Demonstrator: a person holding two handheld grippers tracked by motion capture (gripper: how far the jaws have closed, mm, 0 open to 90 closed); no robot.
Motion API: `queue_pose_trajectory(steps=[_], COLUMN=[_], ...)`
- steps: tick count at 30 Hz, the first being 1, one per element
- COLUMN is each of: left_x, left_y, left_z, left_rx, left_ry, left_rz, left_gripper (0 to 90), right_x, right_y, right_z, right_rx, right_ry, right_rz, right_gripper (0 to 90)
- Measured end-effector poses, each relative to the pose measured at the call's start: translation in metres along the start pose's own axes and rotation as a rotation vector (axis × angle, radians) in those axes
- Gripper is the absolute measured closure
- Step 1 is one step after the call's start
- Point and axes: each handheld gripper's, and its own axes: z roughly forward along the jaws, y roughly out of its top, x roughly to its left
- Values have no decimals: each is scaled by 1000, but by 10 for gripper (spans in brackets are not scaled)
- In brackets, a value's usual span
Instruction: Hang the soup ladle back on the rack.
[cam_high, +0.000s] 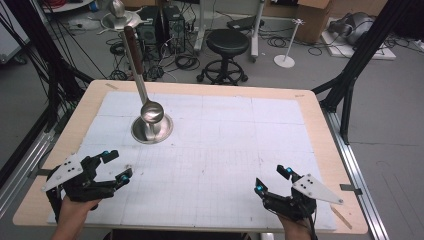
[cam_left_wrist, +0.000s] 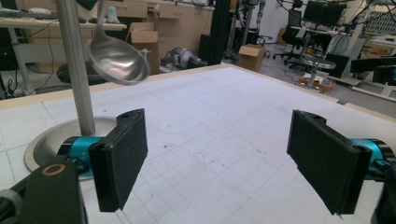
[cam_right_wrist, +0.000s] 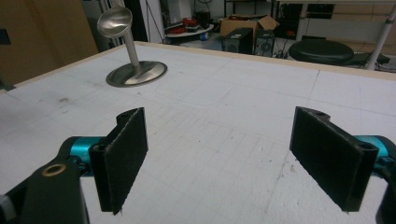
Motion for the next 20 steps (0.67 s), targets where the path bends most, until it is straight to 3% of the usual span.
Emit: queue_pose_trajectory(steps=[20], left_x=[3], left_y=[-5], left_z=[-5], left_rx=[10], left_ry=[15], left_rz=[-26], left_gripper=[214], right_x=[-3], right_y=[-2], right_z=[2], right_rx=[9], right_ry=[0], right_rz=[-2], right_gripper=[179])
